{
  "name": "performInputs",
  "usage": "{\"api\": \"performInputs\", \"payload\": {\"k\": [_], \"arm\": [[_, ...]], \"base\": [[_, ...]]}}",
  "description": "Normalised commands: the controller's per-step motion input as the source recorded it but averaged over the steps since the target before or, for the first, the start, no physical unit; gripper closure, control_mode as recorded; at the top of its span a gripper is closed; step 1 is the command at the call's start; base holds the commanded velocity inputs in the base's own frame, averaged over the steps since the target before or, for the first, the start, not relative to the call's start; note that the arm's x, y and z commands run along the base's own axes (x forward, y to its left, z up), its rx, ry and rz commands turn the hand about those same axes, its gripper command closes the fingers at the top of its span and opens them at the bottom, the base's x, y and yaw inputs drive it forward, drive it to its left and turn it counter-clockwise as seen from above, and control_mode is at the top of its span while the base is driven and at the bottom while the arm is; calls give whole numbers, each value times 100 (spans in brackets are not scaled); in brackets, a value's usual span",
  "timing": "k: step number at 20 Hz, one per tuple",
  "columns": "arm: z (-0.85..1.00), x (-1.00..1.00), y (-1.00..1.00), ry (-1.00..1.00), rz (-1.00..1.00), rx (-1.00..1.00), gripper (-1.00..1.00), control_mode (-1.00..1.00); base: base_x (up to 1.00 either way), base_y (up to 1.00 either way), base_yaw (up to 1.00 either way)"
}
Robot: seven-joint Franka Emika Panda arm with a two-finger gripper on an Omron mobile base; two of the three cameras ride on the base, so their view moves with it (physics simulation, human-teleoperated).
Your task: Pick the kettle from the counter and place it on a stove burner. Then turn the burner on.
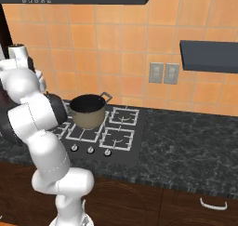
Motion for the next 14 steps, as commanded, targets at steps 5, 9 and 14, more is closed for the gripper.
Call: {"api": "performInputs", "payload": {"k": [5, 9, 14], "arm": [[-10, 6, -36, 5, 0, 0, 100, -100], [-54, 0, -12, 2, 0, 0, 100, -100], [-62, 0, -5, 0, 0, 0, 100, -100]], "base": [[0, 0, 0], [0, 0, 0], [0, 0, 0]]}}
